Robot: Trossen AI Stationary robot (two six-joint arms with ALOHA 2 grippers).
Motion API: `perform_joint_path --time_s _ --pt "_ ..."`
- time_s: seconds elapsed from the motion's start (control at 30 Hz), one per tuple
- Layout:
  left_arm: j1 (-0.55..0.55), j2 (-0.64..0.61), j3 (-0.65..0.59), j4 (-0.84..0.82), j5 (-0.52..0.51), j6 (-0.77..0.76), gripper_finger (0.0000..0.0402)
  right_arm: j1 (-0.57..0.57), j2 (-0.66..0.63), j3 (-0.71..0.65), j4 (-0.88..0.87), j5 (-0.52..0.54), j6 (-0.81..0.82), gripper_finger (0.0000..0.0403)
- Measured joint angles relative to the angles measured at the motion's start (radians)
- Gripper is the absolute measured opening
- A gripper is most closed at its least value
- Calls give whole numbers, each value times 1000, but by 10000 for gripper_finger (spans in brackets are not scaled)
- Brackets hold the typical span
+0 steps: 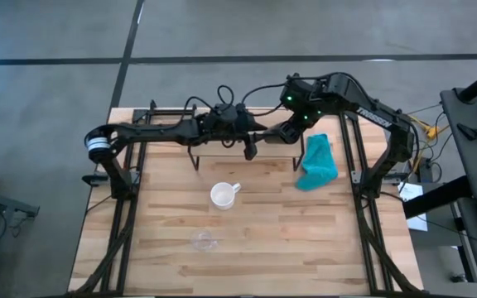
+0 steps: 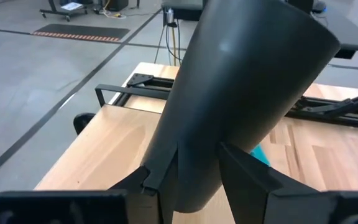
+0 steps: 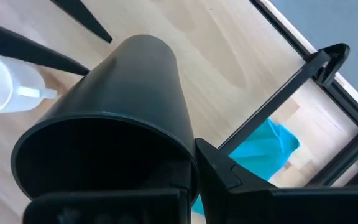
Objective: Stack small to large cups/mugs on shelf
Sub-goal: Put the black cup on the shelf
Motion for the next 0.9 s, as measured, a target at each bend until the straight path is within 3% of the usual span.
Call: perform_joint_path --time_s 0.9 --pt "38 111 10 103 19 -2 103 -85 -1 -79 5 -90 -39 9"
